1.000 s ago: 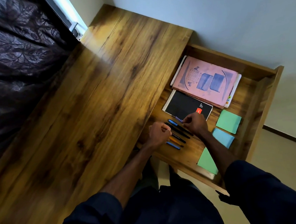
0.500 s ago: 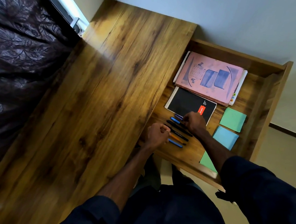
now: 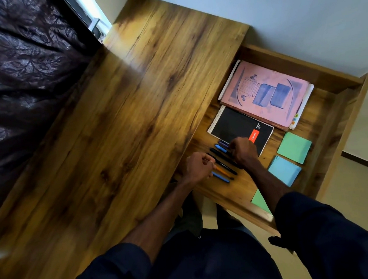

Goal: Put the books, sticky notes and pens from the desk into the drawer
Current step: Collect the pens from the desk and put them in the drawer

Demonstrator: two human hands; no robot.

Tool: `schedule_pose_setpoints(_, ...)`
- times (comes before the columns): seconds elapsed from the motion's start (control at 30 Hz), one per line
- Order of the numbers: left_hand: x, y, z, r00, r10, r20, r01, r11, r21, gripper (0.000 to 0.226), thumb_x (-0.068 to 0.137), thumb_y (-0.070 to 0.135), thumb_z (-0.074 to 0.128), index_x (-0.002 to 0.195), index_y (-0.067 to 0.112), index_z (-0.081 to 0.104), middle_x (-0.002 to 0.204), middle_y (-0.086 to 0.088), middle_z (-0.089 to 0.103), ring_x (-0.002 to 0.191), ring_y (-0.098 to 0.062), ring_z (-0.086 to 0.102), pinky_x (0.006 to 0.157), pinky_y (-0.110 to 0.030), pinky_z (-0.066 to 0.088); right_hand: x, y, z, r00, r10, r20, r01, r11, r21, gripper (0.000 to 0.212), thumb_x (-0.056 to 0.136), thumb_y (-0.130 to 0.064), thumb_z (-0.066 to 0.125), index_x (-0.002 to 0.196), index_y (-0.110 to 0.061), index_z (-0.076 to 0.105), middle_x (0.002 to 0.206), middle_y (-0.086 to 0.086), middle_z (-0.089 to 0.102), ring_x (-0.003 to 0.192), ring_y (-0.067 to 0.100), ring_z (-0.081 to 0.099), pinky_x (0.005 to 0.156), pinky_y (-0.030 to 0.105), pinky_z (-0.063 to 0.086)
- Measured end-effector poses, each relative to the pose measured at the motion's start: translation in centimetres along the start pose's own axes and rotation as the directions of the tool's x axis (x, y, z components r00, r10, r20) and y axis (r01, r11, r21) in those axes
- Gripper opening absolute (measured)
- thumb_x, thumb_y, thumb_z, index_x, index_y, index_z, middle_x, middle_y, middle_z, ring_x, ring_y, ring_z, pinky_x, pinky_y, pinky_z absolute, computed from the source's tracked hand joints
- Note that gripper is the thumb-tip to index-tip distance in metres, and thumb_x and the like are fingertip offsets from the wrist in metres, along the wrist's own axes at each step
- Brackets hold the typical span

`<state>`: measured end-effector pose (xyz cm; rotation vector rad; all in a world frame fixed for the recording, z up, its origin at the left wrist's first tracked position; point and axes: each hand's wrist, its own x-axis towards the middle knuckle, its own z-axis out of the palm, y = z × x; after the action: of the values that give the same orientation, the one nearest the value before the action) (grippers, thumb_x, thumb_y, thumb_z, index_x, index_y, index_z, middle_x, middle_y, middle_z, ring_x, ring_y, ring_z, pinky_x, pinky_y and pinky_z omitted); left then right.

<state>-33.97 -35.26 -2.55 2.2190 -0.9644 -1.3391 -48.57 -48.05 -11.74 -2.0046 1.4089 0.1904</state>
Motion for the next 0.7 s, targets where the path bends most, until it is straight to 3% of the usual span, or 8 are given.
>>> schedule_pose_setpoints(0.4, -0.2, -0.5, -0.2, 1.0, -0.018, 0.019, 0.018, 1.0, 0.004, 0.015, 0.095, 0.017, 0.067, 0.11, 0.014, 0.069, 0.09, 0.005, 0.073, 0.063, -0.004, 0.07, 0.053, -0.015, 0.052, 0.0, -0.1, 0.1, 1.0, 0.028, 0.014, -0.028, 1.0, 0.003, 0.013, 0.092, -0.016, 0.069, 0.104, -0.013, 0.072, 0.096, 0.008, 0.072, 0.086, 0.021, 0.068, 0.077, 0.041, 0.06)
schedule_pose_setpoints(0.7, -0.3, -0.5, -0.5, 0.999, 0.039, 0.017, -0.039, 0.999, 0.012, 0.007, 0.094, 0.019, 0.068, 0.101, 0.019, 0.07, 0.085, 0.004, 0.074, 0.068, -0.007, 0.073, 0.062, -0.024, 0.061, -1.6, -1.0, -1.0, 0.993, 0.017, -0.115, 0.002, 0.987, 0.163, 0.006, 0.09, -0.014, 0.07, 0.093, -0.016, 0.075, 0.089, 0.001, 0.071, 0.082, 0.015, 0.066, 0.071, 0.034, 0.059)
